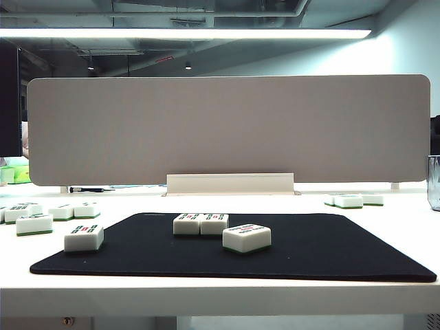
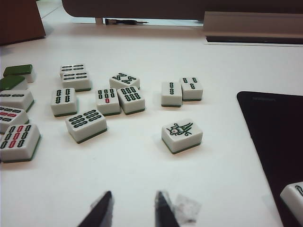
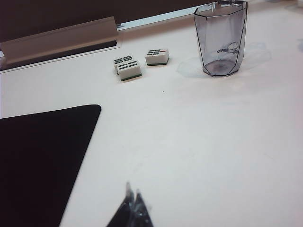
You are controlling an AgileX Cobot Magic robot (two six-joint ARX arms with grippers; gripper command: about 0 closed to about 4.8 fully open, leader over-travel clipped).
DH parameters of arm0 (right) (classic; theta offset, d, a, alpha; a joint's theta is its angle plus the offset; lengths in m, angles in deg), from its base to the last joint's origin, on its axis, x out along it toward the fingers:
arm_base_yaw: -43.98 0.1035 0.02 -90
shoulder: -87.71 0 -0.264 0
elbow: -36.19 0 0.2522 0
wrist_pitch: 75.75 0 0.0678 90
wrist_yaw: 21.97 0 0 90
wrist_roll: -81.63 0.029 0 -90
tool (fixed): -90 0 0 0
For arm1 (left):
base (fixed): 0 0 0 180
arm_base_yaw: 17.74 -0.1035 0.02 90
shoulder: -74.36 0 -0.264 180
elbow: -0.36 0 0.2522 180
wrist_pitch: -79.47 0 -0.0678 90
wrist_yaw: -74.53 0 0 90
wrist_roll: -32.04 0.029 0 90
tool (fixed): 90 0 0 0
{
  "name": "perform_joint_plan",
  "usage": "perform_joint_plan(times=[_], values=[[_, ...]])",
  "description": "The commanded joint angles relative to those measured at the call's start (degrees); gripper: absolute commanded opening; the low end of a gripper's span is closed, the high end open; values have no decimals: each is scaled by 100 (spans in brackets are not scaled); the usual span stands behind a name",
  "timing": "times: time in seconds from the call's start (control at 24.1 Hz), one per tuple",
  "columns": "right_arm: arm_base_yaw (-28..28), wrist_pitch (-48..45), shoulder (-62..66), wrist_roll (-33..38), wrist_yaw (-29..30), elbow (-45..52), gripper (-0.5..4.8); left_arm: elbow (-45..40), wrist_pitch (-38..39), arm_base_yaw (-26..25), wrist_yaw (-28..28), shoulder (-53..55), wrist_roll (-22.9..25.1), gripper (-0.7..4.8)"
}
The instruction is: Arrange four mahjong tiles into a neat stack, creating two layers of paired tiles.
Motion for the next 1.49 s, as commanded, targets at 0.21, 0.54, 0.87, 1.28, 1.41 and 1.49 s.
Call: perform_joint_plan(times=[0.21,0.54,0.87,1.28,1.41,1.49], values=[[4,-9,-48,-26,-31,2,-1,0,79,7,44,2,-20,111],[4,-46,-48,-26,-31,-15,-1,0,79,7,46,2,-20,111],[7,-129,-48,-24,-26,-57,-1,0,79,7,44,2,-17,111],[7,146,-48,-37,-26,-1091,-1,0,83,7,42,2,-17,111],[7,424,-48,-39,-4,-1392,-1,0,81,7,42,2,-17,111],[7,890,-48,-39,-4,-1808,-1,0,83,7,42,2,-17,111]])
